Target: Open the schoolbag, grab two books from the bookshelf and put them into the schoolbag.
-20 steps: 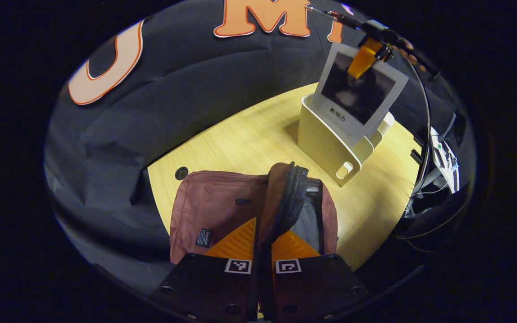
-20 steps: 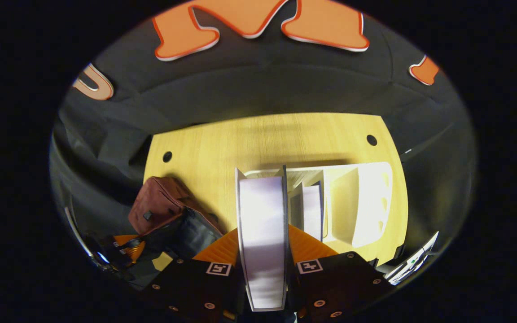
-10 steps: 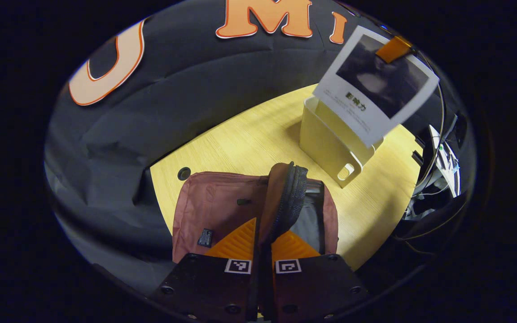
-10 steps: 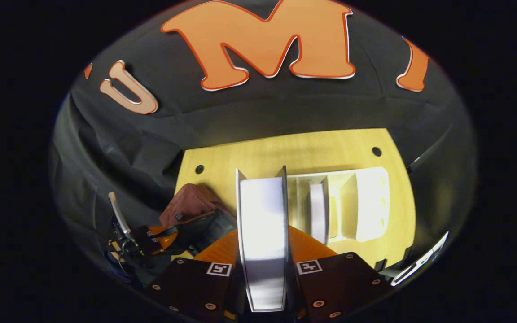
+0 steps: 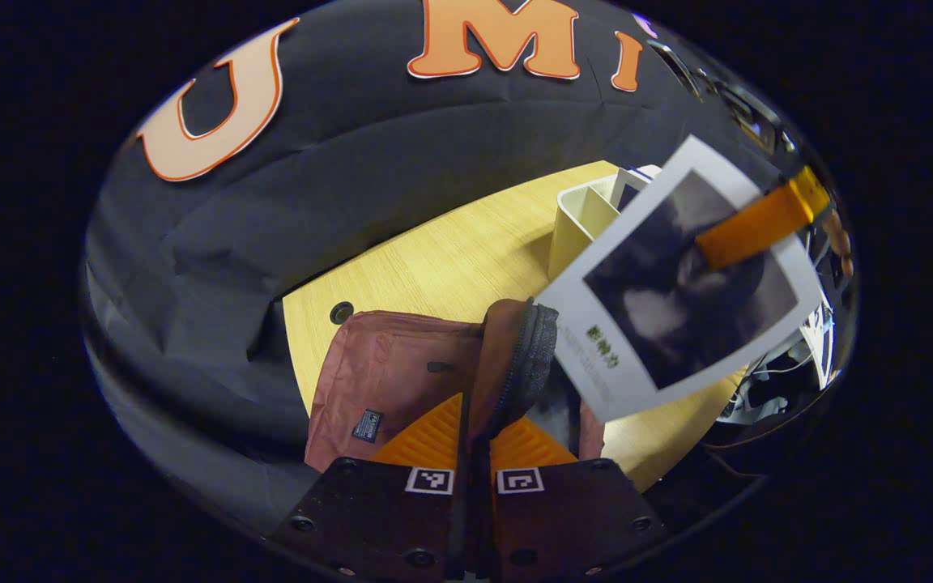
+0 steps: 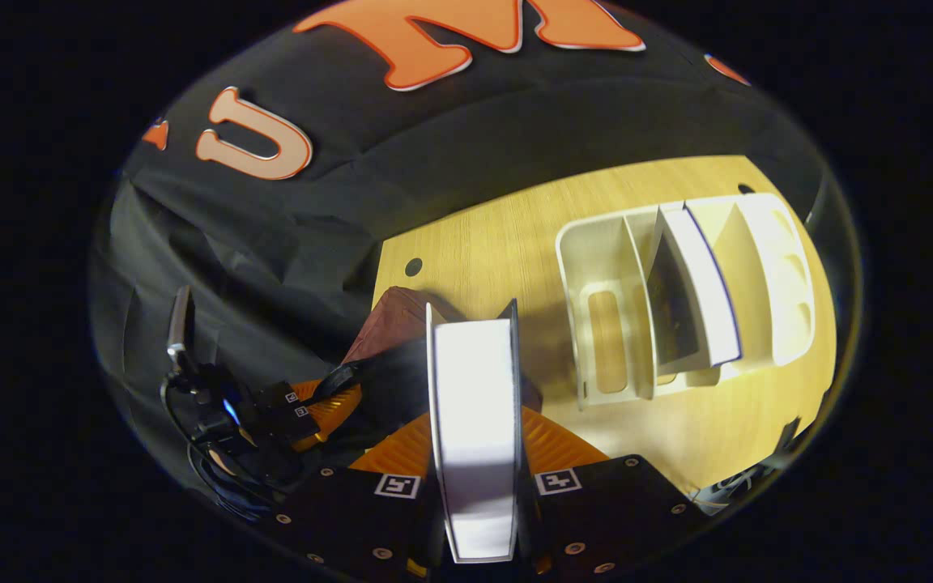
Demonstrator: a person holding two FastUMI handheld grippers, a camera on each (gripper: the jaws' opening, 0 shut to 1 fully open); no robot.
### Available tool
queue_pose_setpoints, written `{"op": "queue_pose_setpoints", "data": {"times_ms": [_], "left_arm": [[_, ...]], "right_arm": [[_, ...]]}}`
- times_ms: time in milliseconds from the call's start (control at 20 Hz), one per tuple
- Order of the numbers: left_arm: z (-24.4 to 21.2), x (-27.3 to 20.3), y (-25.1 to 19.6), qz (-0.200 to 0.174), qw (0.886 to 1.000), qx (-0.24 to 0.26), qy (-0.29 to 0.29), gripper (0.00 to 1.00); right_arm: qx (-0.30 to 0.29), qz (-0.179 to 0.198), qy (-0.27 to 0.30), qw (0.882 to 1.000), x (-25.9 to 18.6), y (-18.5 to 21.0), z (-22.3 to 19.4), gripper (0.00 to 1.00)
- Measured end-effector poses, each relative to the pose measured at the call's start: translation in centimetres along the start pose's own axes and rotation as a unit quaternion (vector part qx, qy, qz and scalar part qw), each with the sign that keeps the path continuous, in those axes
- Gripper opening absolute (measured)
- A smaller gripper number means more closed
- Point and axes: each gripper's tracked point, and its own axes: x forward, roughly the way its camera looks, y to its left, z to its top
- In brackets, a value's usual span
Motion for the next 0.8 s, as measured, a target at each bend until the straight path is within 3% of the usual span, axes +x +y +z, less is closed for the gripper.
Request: {"op": "queue_pose_setpoints", "data": {"times_ms": [550, 800], "left_arm": [[2.0, -1.1, -3.2, 0.007, 0.999, -0.012, -0.051, 0.05], [2.6, -1.1, -4.9, -0.009, 0.999, 0.004, -0.044, 0.04]], "right_arm": [[0.116, 0.133, -0.041, 0.984, 10.9, 3.5, -2.6, 0.36], [0.137, 0.138, -0.046, 0.980, 15.6, 4.1, -3.5, 0.36]]}}
